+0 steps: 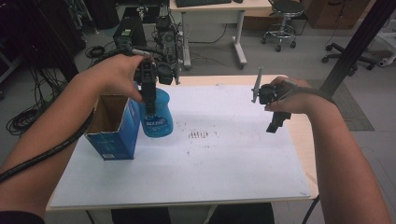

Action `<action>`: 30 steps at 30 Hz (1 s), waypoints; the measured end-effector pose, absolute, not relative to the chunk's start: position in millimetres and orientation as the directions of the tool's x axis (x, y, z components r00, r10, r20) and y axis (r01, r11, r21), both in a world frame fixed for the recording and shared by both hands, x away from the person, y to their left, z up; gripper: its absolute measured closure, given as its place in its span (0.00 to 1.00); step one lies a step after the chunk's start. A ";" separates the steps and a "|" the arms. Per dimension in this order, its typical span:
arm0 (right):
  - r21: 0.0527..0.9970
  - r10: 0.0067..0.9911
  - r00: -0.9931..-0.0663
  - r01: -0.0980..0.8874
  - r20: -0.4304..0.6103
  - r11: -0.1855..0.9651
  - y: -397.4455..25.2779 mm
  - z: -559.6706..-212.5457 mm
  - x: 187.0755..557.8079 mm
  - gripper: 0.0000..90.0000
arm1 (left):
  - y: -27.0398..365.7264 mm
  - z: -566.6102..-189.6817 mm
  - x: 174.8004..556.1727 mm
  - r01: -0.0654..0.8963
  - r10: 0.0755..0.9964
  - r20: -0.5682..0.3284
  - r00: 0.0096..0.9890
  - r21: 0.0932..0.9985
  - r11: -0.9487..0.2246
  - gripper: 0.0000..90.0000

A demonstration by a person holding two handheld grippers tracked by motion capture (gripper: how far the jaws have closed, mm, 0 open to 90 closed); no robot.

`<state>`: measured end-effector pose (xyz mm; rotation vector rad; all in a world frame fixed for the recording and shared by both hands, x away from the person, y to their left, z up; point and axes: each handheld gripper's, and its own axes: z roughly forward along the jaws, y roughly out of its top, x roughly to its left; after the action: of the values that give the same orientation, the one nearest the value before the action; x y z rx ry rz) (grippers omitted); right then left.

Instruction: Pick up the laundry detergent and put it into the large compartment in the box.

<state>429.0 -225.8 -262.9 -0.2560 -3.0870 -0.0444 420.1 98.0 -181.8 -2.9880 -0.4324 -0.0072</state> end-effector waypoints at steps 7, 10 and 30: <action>0.023 0.157 -0.987 0.158 0.040 0.987 -223.6 -258.5 427.4 0.10 | 99.4 -167.2 421.7 0.448 0.450 0.013 0.893 -0.100 -0.888 0.43; 0.026 0.151 -0.988 0.152 0.034 0.988 -222.5 -255.3 426.9 0.10 | 100.6 -162.1 421.2 0.490 0.488 0.043 0.872 -0.098 -0.866 0.43; 0.036 0.115 -0.993 0.116 0.036 0.993 -213.2 -254.4 429.6 0.10 | 145.7 -120.4 434.1 0.850 0.849 0.062 0.525 0.009 -0.526 0.43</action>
<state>429.6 -213.2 -254.4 -0.1798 -3.1024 -0.0591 434.1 145.7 -120.4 -2.7235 -1.5182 -0.0918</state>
